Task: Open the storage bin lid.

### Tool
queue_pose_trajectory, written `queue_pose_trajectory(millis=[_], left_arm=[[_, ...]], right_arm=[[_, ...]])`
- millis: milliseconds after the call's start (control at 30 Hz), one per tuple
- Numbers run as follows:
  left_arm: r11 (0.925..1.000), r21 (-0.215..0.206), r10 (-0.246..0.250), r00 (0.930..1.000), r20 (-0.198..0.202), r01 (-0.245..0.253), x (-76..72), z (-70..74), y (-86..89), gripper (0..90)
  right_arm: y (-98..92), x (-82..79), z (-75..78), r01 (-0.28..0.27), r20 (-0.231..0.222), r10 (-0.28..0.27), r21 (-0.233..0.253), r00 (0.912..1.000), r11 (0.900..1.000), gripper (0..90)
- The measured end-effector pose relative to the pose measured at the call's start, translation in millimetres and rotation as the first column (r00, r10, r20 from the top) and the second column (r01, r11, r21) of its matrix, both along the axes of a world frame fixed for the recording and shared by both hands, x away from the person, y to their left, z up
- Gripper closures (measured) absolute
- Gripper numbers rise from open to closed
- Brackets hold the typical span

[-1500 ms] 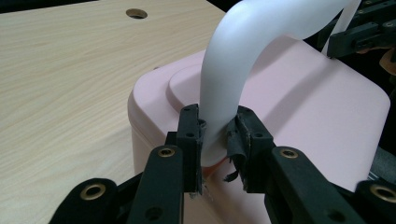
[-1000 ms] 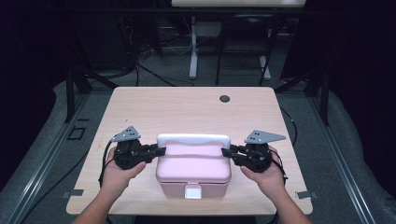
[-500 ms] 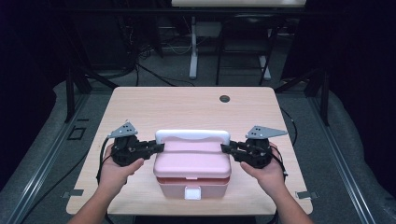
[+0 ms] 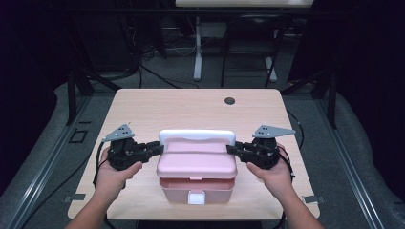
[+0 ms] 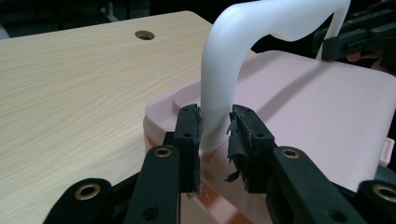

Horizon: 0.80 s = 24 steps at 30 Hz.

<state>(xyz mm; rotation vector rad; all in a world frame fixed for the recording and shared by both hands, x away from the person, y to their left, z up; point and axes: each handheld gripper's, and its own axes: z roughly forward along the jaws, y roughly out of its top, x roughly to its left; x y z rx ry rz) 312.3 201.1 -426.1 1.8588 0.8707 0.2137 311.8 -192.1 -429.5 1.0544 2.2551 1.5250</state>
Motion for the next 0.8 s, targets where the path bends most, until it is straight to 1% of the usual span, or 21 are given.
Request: queue_pose_trajectory(millis=[67, 133, 200, 333, 467, 500, 633, 733, 800], left_arm=[[1.0, 0.002, 0.003, 1.0, -0.002, -0.003, -3.0, -0.1, 4.2, 73.7], [1.0, 0.001, -0.004, 1.0, -0.009, 0.004, -6.3, -1.9, 7.3, 76.6], [0.9998, 0.017, -0.006, 0.9999, -0.009, 0.006, -9.6, -4.1, 9.6, 79.4], [0.9996, 0.028, -0.006, 0.9998, -0.018, 0.006, -13.8, -9.0, 14.2, 85.0], [0.9996, 0.026, -0.01, 0.9996, -0.028, 0.011, -17.0, -14.5, 17.3, 89.2], [0.9994, 0.031, -0.014, 0.9993, -0.033, 0.015, -17.9, -15.8, 17.6, 89.5], [0.9991, 0.027, -0.03, 0.9982, -0.051, 0.031, -22.7, -22.3, 15.4, 89.8], [0.998, 0.033, -0.051, 0.9972, -0.054, 0.053, -26.1, -26.5, 11.7, 89.8], [0.9985, 0.025, -0.048, 0.9974, -0.054, 0.05, -27.9, -28.1, 9.1, 89.8]], right_arm=[[0.5, 0.2, 1.5, 0.001, 0.003, -0.001, -0.002, 1.0, 1.0, 74.7], [0.4, 0.9, 3.0, 0.002, 0.005, -0.002, -0.002, 1.0, 1.0, 74.7], [0.4, 1.6, 3.9, 0.006, -0.002, -0.006, 0.003, 1.0, 1.0, 74.7], [0.7, 3.0, 5.6, 0.007, -0.004, -0.007, 0.0, 1.0, 1.0, 74.6], [0.7, 4.1, 6.5, 0.009, -0.006, -0.009, 0.003, 0.9999, 1.0, 74.6], [0.6, 4.4, 6.7, 0.009, -0.007, -0.009, 0.004, 0.9999, 1.0, 74.6], [0.4, 4.9, 7.1, 0.01, -0.01, -0.01, 0.001, 0.9999, 1.0, 74.5], [0.6, 5.2, 7.2, 0.012, -0.012, -0.012, 0.002, 0.9999, 1.0, 74.5], [0.8, 5.1, 7.3, 0.012, -0.01, -0.012, 0.001, 0.9999, 1.0, 74.5]])
